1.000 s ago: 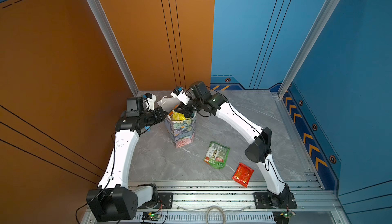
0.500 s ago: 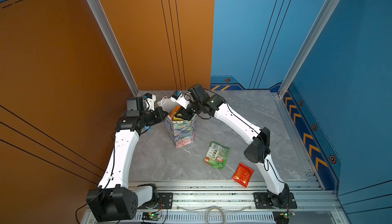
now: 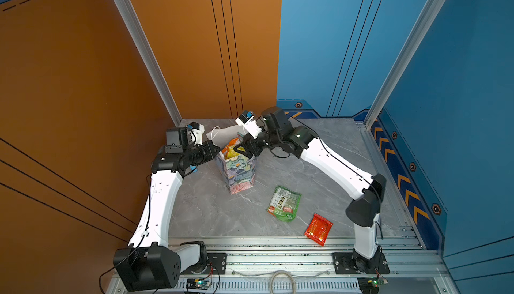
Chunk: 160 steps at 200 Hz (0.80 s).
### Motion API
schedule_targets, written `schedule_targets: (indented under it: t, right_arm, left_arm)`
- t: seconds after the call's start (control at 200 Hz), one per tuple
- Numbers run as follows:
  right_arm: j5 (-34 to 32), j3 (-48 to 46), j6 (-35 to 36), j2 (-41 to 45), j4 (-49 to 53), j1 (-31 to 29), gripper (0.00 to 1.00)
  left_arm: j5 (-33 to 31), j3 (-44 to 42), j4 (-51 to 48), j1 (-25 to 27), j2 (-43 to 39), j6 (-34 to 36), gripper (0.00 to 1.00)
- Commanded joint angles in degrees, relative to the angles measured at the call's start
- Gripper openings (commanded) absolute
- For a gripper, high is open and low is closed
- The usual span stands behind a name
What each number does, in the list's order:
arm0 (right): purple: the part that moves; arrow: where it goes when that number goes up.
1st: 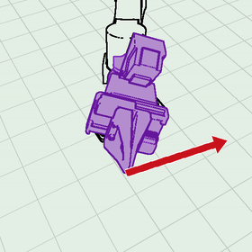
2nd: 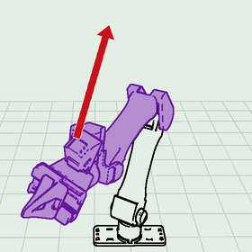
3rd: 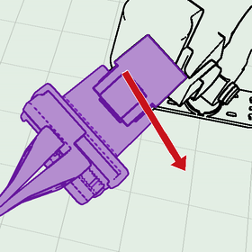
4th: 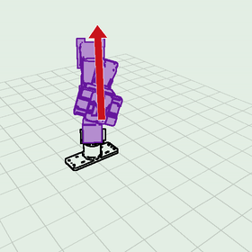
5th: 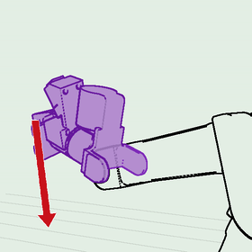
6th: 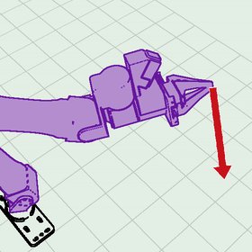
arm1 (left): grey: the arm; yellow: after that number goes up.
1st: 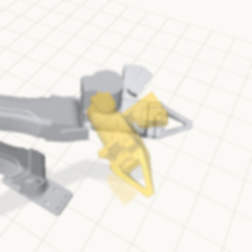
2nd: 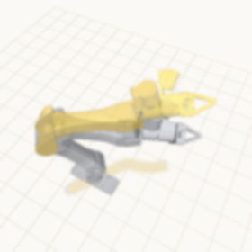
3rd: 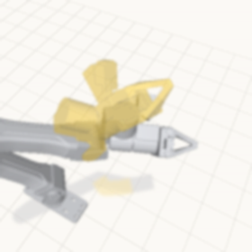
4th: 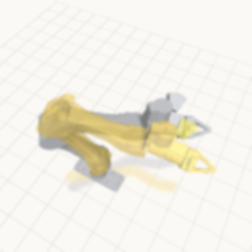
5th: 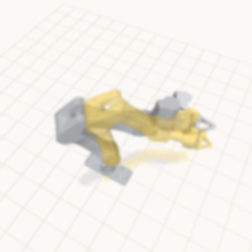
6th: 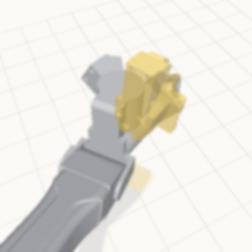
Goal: Place the snacks into the paper bag
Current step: 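Withdraw the right gripper from the paper bag toward the red pack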
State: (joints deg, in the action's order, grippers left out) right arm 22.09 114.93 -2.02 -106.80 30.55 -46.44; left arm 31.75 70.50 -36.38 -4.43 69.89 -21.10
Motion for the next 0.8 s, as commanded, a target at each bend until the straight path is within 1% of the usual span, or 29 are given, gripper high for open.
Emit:
schedule_targets:
  t: [0.0, 0.11, 0.21, 0.235, 0.26, 0.345, 0.44, 0.525, 0.635, 0.746, 0.796]
  right_arm:
    - [-7.5, -8.6, -6.2, 8.6, -10.8, 1.2, 0.76]
    - [-13.1, -20.0, -9.9, 16.0, -13.5, 3.1, 0.81]
    - [-17.6, -30.1, -16.2, 22.3, -13.1, 5.8, 0.82]
    - [-18.5, -32.2, -18.6, 23.7, -12.2, 5.9, 0.82]
    - [-19.2, -34.8, -20.9, 25.4, -11.2, 8.3, 0.82]
    - [-20.3, -43.2, -27.8, 30.4, -7.3, 11.4, 0.81]
    - [-24.2, -52.1, -34.2, 36.0, -1.2, 12.9, 0.81]
    - [-26.8, -59.7, -40.3, 40.9, 3.7, 13.1, 0.80]
    - [-27.0, -68.9, -49.2, 46.6, 6.5, 12.3, 0.80]
    - [-29.0, -75.2, -57.3, 50.5, 9.6, 9.2, 0.81]
    - [-29.7, -77.2, -60.7, 51.6, 11.0, 7.5, 0.84]
  left_arm:
    - [1.5, 0.3, 1.1, -0.1, -0.3, -0.1, 0.00]
    - [1.6, 0.2, 1.1, -0.3, -0.5, -0.2, 0.00]
    - [1.8, 0.1, 1.1, -0.4, -0.7, -0.1, 0.00]
    - [1.8, 0.1, 1.0, -0.5, -0.7, -0.1, 0.00]
    - [1.8, 0.0, 1.1, -0.6, -0.8, -0.1, 0.00]
    - [1.9, -0.1, 1.0, -0.7, -0.9, 0.0, 0.00]
    - [2.0, -0.1, 1.0, -0.6, -0.9, 0.1, 0.00]
    - [2.0, -0.2, 1.2, -0.7, -0.7, 0.2, 0.00]
    - [2.3, -0.5, 1.4, -0.7, -0.6, 0.1, 0.00]
    - [2.4, -0.6, 1.5, -0.6, -0.5, 0.0, 0.00]
    - [2.4, -0.6, 1.5, -0.7, -0.6, 0.0, 0.00]
